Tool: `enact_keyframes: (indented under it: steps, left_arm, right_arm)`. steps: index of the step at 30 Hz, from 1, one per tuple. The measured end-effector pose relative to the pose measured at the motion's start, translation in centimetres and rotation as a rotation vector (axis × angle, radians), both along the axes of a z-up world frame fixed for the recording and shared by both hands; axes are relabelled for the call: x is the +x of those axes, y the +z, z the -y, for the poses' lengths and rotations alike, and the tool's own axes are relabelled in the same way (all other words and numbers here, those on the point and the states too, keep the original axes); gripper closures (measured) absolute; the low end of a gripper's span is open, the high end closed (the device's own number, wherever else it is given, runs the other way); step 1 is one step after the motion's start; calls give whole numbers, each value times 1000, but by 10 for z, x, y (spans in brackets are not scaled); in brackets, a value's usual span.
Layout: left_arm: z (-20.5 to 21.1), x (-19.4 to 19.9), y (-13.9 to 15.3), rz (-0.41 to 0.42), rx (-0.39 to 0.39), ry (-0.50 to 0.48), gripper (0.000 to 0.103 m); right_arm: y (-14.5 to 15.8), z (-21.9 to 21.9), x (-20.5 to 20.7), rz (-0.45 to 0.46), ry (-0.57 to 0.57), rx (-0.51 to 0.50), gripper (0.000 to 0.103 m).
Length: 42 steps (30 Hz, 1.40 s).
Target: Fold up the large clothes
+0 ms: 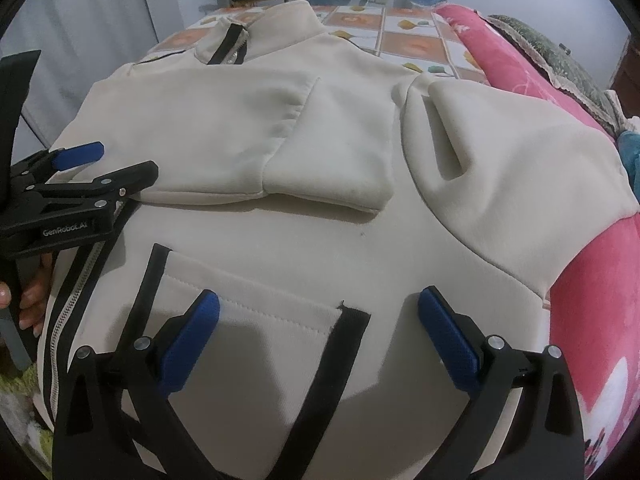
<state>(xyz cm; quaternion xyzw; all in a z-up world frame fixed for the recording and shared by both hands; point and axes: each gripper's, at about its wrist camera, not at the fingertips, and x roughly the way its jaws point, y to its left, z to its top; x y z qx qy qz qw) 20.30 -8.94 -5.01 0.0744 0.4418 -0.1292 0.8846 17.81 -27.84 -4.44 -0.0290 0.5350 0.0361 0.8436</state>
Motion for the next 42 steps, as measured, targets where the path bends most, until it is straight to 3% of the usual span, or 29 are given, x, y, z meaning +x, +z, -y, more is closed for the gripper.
enact_keyframes:
  steps: [5, 10, 20, 25, 30, 42]
  left_arm:
    - [0, 0, 0, 0, -1, 0, 7]
    - [0, 0, 0, 0, -1, 0, 7]
    - [0, 0, 0, 1, -1, 0, 7]
    - [0, 0, 0, 1, -1, 1, 7]
    - [0, 0, 0, 1, -1, 1, 7]
    - [0, 0, -1, 1, -1, 1, 7]
  right_arm:
    - [8, 2, 6, -64, -1, -8, 7]
    - [38, 38, 2, 16, -99, 41, 7]
    - [84, 198, 0, 137, -463, 207, 7]
    - [73, 267, 5, 140, -626, 313, 7]
    - [53, 323, 14, 125, -775, 458, 18]
    - [12, 399, 43, 159, -960, 584, 41]
